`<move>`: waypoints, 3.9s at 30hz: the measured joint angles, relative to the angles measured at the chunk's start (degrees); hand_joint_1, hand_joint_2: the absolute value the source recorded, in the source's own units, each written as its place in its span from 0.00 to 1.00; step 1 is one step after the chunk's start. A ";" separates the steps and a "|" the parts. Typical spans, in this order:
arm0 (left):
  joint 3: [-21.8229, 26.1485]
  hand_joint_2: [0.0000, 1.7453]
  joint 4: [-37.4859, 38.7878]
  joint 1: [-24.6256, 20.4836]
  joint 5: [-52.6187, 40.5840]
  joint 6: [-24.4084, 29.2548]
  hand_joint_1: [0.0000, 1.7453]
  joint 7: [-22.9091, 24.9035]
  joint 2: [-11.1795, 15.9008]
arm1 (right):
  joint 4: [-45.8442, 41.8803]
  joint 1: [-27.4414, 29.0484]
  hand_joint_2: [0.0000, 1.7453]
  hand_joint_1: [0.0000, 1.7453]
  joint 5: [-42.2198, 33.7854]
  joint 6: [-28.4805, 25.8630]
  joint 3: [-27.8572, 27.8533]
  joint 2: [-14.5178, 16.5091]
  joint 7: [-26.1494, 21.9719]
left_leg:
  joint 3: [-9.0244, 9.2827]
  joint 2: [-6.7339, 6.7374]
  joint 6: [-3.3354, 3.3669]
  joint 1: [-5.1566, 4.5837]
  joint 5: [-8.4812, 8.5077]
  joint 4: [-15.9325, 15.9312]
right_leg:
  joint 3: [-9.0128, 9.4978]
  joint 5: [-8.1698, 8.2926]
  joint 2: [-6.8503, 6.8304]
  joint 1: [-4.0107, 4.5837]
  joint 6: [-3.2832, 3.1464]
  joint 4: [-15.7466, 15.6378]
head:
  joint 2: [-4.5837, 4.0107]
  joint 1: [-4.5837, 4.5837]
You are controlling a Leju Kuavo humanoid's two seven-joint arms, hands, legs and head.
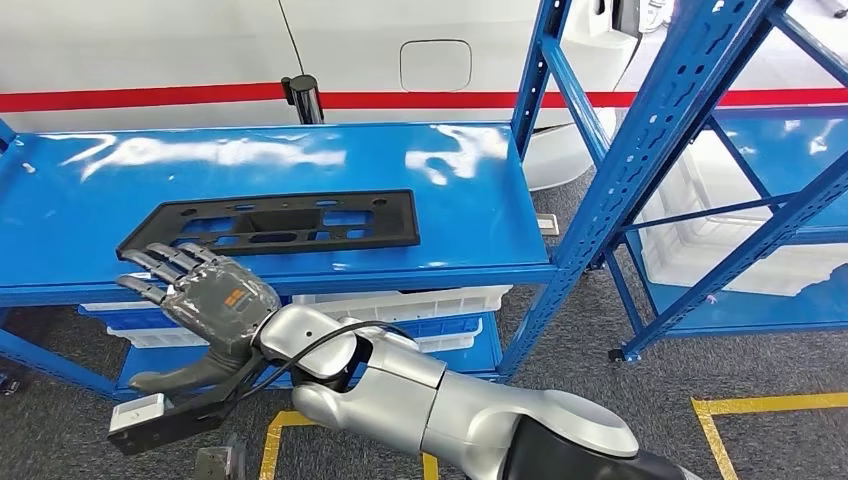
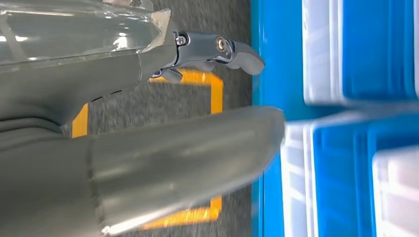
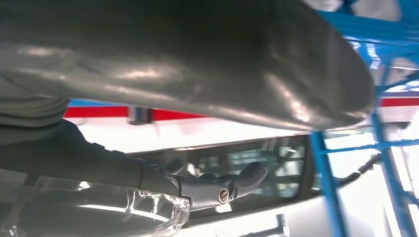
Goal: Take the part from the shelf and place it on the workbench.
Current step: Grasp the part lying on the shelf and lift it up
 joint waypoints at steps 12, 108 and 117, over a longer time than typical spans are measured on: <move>0.93 0.00 -0.01 0.75 0.10 0.04 0.00 -0.05 -0.19 | -0.52 0.60 0.00 0.00 -0.01 0.37 0.83 -0.37 -0.09 | -0.33 -6.66 -0.14 -0.78 0.09 0.00 | 1.08 2.42 4.76 0.66 -1.40 -3.57 | -0.01 0.03; 3.59 0.00 -0.81 0.72 -11.17 -4.43 0.00 -0.15 -0.91 | 21.93 3.66 1.00 0.03 45.49 -7.83 -42.65 -1.32 5.58 | -0.77 -2.18 -0.34 -0.72 0.52 0.08 | 0.75 2.56 2.99 0.63 -1.12 -3.62 | -0.01 -0.02; 3.59 0.00 -0.81 0.68 -11.55 -4.60 0.00 -0.07 -0.96 | 25.77 2.90 1.00 0.90 45.50 -4.27 -42.62 -1.90 7.14 | -0.77 -2.17 -0.34 -0.72 0.52 0.08 | 0.76 2.56 2.99 0.62 -1.12 -3.62 | -0.01 -0.02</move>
